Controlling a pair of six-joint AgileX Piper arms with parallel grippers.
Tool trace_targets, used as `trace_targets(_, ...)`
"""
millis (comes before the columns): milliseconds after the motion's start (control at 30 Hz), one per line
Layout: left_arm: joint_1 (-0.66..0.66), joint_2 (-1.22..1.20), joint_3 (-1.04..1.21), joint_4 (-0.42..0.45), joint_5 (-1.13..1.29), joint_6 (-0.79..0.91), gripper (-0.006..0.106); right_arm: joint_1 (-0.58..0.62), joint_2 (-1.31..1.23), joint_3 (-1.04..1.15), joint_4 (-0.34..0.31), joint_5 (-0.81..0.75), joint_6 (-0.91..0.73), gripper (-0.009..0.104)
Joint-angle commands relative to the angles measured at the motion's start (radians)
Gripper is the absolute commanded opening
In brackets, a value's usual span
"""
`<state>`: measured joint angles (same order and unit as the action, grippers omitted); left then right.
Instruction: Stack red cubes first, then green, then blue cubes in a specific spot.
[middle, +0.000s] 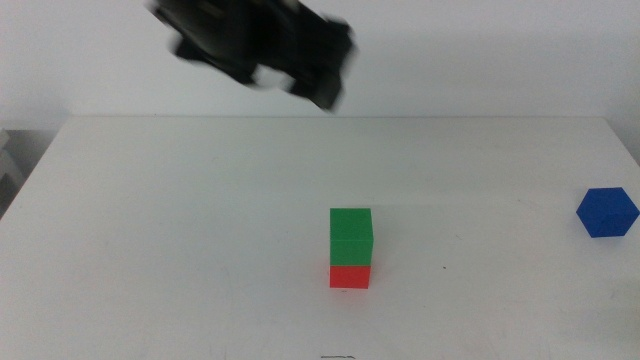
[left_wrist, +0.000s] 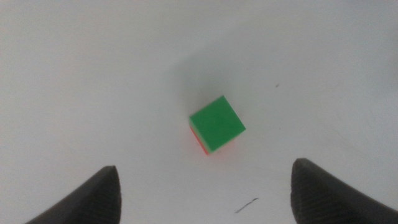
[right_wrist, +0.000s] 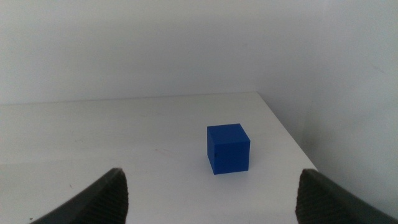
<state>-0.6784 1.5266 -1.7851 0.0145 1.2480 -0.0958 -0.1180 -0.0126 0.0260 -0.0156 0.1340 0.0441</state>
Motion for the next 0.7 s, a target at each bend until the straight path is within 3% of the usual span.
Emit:
trace_targets(0, 0.051, -0.117, -0.008, -0.06, 0.038, 0.147, 0.094, -0.005, -0.015, -0.009, -0.008, -0.074, -0.008, 0.076)
trace_targets(100, 0.179, -0.214, 0.066, -0.168, 0.049, 0.304, 0.094, -0.005, -0.015, -0.009, -0.008, -0.074, -0.008, 0.076)
trace_targets(267, 0.423, -0.414, 0.276, -0.46, -0.037, 0.585, 0.094, -0.005, -0.015, -0.009, -0.008, -0.074, -0.008, 0.076)
trace_targets(467, 0.665, -0.509, 0.452, -0.8, -0.069, 0.797, 0.094, -0.005, -0.015, -0.009, -0.008, -0.074, -0.008, 0.076)
trace_targets(567, 0.701, -0.507, 0.456, -0.904, -0.028, 0.868, 0.093, -0.005, -0.015, -0.009, -0.008, -0.074, -0.008, 0.076)
trace_targets(667, 0.701, -0.509, 0.45, -0.953, -0.032, 0.889, 0.093, -0.005, -0.015, -0.009, -0.008, -0.074, -0.008, 0.076)
